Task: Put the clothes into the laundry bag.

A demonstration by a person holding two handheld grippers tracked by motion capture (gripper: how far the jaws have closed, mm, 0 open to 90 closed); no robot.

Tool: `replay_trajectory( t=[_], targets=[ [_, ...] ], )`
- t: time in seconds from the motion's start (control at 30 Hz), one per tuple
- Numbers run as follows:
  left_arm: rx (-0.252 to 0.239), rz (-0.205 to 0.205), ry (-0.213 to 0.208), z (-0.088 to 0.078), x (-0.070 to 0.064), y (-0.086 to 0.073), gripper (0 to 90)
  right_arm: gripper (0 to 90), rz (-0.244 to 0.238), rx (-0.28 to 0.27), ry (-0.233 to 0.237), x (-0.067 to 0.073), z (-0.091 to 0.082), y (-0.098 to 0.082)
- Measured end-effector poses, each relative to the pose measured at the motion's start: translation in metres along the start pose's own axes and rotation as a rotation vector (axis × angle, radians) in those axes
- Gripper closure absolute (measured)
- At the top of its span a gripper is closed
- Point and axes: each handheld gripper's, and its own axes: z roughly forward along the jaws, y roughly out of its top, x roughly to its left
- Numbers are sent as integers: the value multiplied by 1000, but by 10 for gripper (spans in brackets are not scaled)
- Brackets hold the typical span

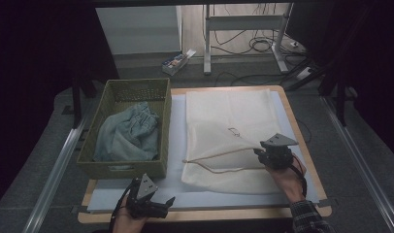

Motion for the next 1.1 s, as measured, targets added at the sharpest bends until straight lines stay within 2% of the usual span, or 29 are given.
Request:
replay_trajectory(
  t=[0.13,0.27,0.37,0.57,0.63,0.67,0.73,0.83,1.03,1.07,1.1],
  targets=[
    [1,1,0,0,0,0,37,643,3,-25,18,1,-4,3],
    [2,1,1,0,0,0,37,613,-28,-42,22,6,-9,8],
    [3,3,0,0,0,0,37,609,-54,-51,14,8,-12,10],
    [4,3,0,1,0,0,37,611,-64,-58,-6,7,-14,12],
    [4,3,0,1,0,0,37,670,-67,-48,-8,5,-13,11],
    [4,3,0,1,0,0,37,670,-67,-48,-8,5,-13,11],
    [4,3,0,1,0,0,37,750,-67,-42,7,4,-13,12],
    [4,3,1,1,0,0,37,806,-75,-45,17,4,-13,13],
    [2,2,4,1,0,0,37,840,-73,-61,56,5,-18,21],
    [1,2,4,1,0,0,37,847,-96,-64,67,8,-20,25],
    [1,2,4,1,0,0,37,847,-96,-64,67,8,-20,25]
  ],
)
